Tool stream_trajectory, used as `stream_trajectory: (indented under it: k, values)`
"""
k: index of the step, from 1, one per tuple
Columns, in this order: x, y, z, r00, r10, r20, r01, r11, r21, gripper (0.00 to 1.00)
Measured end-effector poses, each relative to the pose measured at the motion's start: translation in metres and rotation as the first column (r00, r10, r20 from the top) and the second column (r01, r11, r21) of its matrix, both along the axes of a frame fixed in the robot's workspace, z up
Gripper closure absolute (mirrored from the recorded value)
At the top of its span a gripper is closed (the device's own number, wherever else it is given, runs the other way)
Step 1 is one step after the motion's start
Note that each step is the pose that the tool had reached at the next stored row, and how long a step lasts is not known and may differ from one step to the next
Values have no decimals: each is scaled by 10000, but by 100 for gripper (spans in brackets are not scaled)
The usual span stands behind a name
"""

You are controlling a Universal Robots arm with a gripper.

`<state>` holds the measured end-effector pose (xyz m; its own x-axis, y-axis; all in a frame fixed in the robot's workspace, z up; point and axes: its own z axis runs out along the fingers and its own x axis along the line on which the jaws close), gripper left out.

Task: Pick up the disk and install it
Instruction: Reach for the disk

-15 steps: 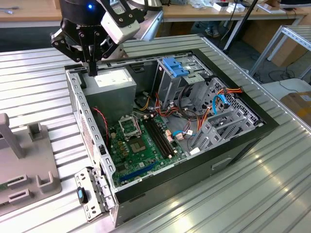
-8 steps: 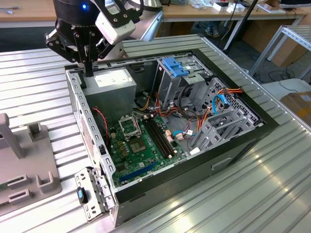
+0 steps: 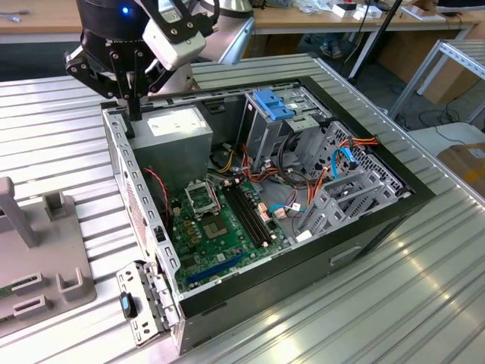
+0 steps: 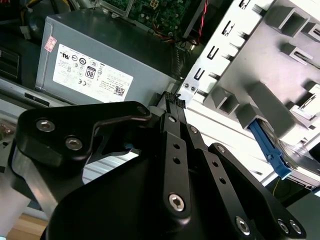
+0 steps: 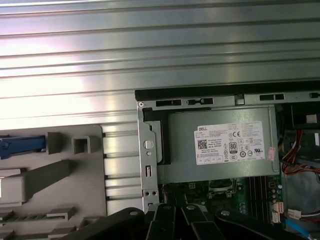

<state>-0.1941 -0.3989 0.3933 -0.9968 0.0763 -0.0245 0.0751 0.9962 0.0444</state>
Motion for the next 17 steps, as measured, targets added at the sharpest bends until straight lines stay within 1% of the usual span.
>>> stream_trajectory:
  k: [4, 17]
  values:
    - [-69, 0, 0, 10000, 0, 0, 0, 10000, 0, 89]
    - [-200, 0, 0, 10000, 1, 0, -1, 10000, 0, 89]
